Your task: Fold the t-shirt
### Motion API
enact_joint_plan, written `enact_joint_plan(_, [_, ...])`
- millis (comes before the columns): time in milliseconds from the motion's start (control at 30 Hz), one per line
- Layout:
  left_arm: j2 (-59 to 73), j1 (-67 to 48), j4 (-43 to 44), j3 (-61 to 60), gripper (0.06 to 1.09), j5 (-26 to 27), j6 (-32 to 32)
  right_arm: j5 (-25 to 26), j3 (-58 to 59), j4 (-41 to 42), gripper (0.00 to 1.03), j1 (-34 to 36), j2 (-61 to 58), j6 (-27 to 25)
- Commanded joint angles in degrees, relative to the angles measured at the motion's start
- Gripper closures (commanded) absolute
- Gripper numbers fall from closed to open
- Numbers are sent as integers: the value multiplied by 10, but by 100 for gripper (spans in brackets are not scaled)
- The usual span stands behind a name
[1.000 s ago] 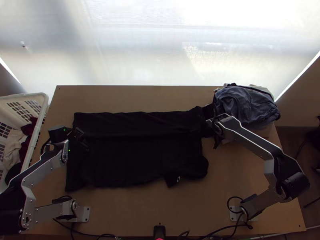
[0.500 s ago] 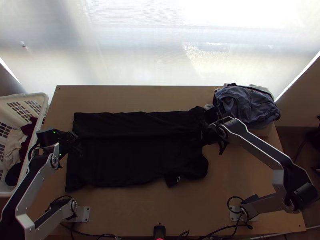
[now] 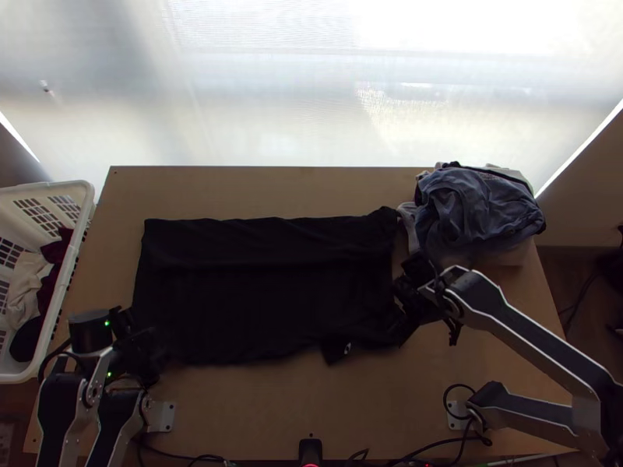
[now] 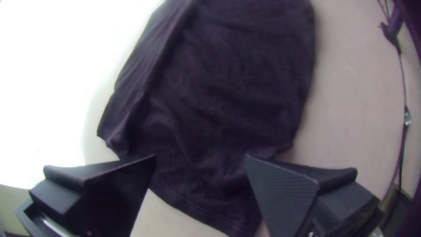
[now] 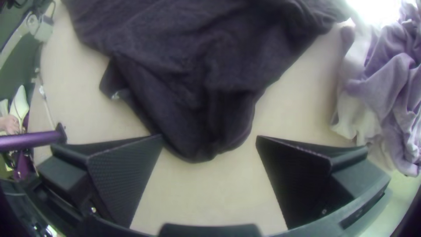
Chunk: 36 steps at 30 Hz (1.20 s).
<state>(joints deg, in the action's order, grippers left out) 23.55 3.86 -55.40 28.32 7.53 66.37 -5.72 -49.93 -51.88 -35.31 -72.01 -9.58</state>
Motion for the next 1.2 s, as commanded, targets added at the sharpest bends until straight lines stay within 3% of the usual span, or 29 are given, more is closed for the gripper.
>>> enact_joint_plan(0, [-84, -47, -81, -5, 11, 6, 23, 30, 52, -15, 5, -51, 64, -14])
enact_joint_plan(300, [-25, -146, -126, 16, 12, 31, 29, 35, 112, -16, 5, -114, 112, -29])
enact_joint_plan(633, [146, -171, -99, 62, 12, 73, 8, 51, 113, -9, 5, -110, 117, -41])
enact_joint_plan(1167, [245, -185, -65, 87, 12, 99, -5, 55, 107, 3, 5, -110, 113, -38])
